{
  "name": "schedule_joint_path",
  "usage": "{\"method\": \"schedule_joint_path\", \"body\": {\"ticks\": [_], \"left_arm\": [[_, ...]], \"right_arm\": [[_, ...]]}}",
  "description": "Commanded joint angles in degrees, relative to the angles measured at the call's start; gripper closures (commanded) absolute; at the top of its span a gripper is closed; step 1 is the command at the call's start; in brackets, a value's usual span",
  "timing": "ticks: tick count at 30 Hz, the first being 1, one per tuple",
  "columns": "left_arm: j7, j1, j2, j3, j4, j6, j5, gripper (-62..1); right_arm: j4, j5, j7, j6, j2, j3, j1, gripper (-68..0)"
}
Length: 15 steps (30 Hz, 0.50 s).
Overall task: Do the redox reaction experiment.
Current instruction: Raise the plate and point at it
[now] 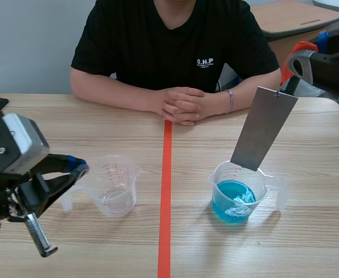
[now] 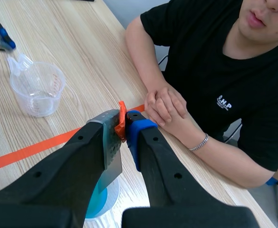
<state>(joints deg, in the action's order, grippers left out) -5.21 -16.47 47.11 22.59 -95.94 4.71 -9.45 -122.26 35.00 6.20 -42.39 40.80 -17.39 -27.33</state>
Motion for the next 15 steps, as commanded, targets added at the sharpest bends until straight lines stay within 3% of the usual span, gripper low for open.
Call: {"method": "schedule_joint_path", "body": {"ticks": [1, 7, 12, 15], "left_arm": [[1.3, 3.9, -1.5, 2.3, -0.8, -0.1, -0.1, -4.3], [4.4, 14.4, -6.8, 10.8, 0.6, -0.1, 1.5, -4.3], [5.3, 19.6, -11.8, 13.6, 5.3, 1.0, 4.6, -4.3], [5.0, 22.1, -14.0, 15.1, 8.6, 1.6, 4.8, -4.3]], "right_arm": [[-0.8, 0.6, -0.9, -0.3, 0.8, -0.2, 0.5, -1.5], [-0.8, 0.6, -0.9, -0.3, 0.8, -0.2, 0.5, -1.5], [-0.8, 0.6, -0.9, -0.3, 0.8, -0.2, 0.5, -1.5], [-0.8, 0.6, -0.9, -0.3, 0.8, -0.2, 0.5, -1.5]]}}
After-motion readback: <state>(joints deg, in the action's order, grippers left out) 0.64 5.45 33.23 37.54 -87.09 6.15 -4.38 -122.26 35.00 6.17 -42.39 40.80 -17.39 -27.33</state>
